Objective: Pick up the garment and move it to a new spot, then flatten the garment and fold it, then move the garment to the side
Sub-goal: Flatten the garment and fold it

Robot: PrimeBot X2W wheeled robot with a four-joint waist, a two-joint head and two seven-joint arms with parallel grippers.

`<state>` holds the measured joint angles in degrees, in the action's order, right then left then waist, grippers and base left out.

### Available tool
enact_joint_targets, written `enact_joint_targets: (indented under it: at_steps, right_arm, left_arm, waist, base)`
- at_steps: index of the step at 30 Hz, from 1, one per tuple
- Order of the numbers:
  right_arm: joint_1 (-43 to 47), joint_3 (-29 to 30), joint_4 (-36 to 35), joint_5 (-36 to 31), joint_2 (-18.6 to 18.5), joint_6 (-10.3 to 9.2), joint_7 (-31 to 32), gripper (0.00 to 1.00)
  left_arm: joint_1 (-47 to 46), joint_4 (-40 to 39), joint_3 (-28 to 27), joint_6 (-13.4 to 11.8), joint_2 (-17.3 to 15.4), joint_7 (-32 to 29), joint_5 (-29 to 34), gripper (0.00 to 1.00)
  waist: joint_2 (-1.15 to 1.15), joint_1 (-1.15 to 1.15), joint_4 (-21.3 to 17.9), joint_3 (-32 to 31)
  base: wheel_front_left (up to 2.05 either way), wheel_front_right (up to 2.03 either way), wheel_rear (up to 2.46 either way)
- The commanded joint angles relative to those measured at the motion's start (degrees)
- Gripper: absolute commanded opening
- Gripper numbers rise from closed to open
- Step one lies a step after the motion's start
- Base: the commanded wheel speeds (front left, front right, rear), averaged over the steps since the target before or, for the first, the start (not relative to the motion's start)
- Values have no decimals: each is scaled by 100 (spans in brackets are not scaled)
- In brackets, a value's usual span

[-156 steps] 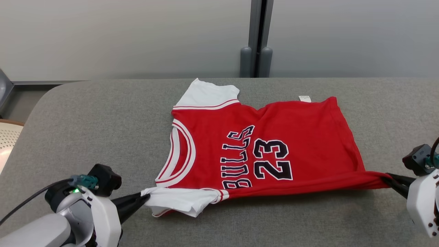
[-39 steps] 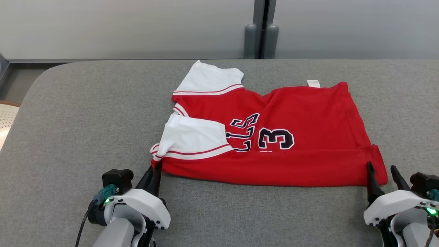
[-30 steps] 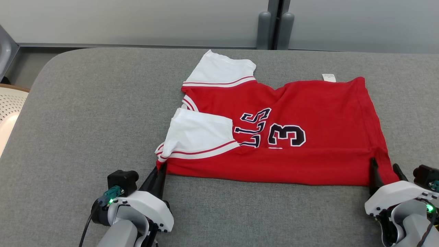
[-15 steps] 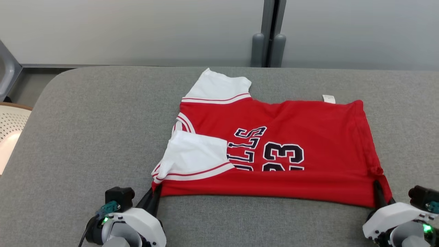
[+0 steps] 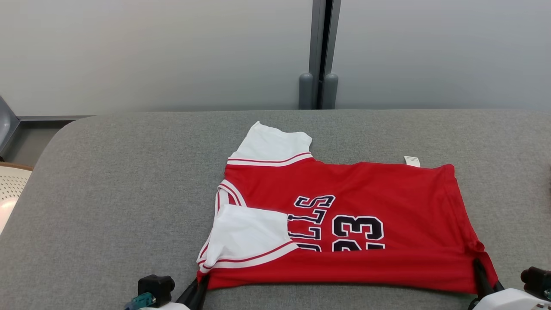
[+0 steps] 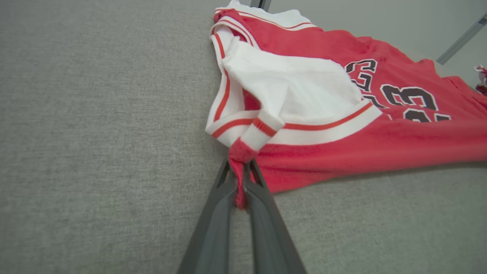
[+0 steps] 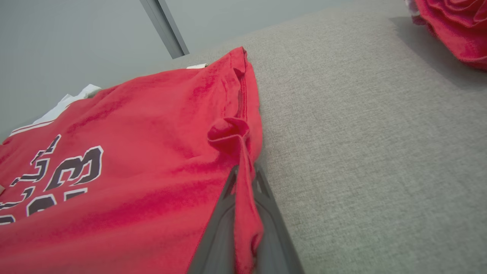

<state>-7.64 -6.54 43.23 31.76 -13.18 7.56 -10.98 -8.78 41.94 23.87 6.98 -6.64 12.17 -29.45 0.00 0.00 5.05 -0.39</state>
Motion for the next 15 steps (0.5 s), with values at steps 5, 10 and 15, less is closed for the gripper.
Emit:
enact_joint_targets:
  at_steps: [5,10,15]
  right_arm:
    - [150,187,-282,-27,-45,-14,-3,100]
    - [144,209,-654,-269,-75,-10,-95,100]
    - [150,33,-1424,-469,-151,-10,-299,100]
  left_arm:
    - [159,-320,-34,-101,-85,-80,-97,71]
    - [145,-631,-194,-195,-103,38,-219,100]
    - [-15,-1053,-458,-242,-97,240,-248,100]
  waist:
    - [0,0,-12,-27]
    - [0,0,-22,45]
    - [0,0,-46,174]
  base:
    - [0,0,0]
    - [0,0,0]
    - [0,0,0]
